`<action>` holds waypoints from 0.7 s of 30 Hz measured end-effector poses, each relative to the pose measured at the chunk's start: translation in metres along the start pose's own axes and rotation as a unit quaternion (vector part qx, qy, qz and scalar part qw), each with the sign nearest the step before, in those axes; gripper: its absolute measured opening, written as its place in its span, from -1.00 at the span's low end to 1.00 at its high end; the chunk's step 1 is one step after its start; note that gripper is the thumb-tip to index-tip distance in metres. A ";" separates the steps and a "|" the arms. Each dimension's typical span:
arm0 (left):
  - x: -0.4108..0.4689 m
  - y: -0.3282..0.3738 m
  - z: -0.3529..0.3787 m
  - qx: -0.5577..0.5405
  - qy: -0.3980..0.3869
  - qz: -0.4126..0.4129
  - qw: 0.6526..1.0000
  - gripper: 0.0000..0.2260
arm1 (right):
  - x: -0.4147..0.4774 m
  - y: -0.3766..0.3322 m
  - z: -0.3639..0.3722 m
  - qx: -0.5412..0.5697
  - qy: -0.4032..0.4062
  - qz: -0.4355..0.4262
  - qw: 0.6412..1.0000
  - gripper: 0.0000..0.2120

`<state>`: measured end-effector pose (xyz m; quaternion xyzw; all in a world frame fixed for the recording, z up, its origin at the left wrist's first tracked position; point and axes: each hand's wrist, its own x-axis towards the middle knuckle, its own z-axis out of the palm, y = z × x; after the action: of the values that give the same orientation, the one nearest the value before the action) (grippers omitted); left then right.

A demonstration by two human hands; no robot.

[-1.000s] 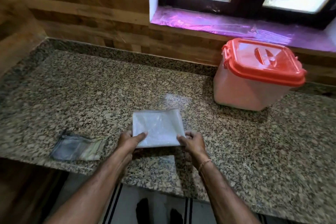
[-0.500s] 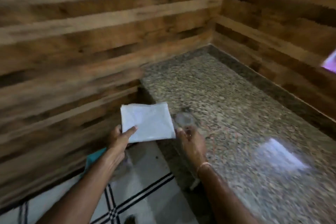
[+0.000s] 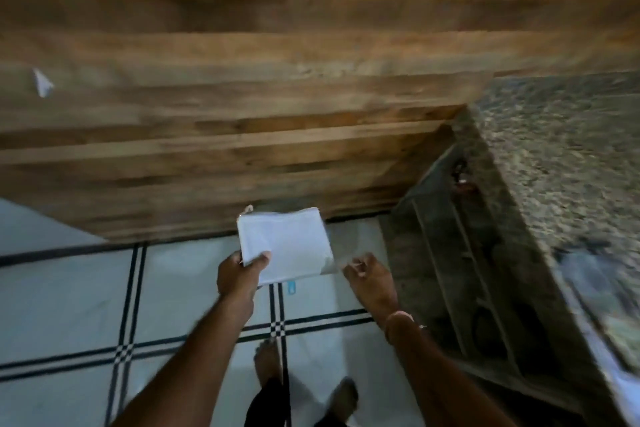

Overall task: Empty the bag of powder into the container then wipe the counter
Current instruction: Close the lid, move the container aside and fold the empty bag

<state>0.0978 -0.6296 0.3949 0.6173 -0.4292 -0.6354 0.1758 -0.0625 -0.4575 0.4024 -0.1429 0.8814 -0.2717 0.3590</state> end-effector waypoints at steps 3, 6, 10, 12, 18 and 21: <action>0.059 -0.027 -0.002 -0.019 0.032 -0.025 0.999 -0.86 | 0.057 0.009 0.058 0.001 -0.013 0.029 1.000 -0.68; 0.120 -0.067 0.004 -0.042 0.058 -0.054 0.996 -0.82 | 0.120 0.037 0.127 0.013 -0.044 0.099 0.994 -0.57; 0.209 -0.129 0.017 -0.066 0.076 -0.086 0.991 -0.66 | 0.192 0.082 0.216 0.091 -0.116 0.207 0.967 -0.29; 0.251 -0.160 0.026 -0.079 0.081 -0.095 0.989 -0.67 | 0.228 0.107 0.260 0.134 -0.149 0.243 0.949 -0.12; 0.331 -0.214 0.040 -0.116 0.075 -0.113 0.984 -0.72 | 0.308 0.152 0.361 0.229 -0.167 0.248 0.926 -0.33; 0.339 -0.221 0.043 -0.137 0.073 -0.135 0.979 -0.80 | 0.312 0.162 0.376 0.254 -0.127 0.207 0.936 -0.83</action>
<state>0.0652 -0.7448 0.0057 0.6844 -0.2368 -0.6592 0.2026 -0.0239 -0.6071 -0.0884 0.1050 0.7404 -0.3856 0.5405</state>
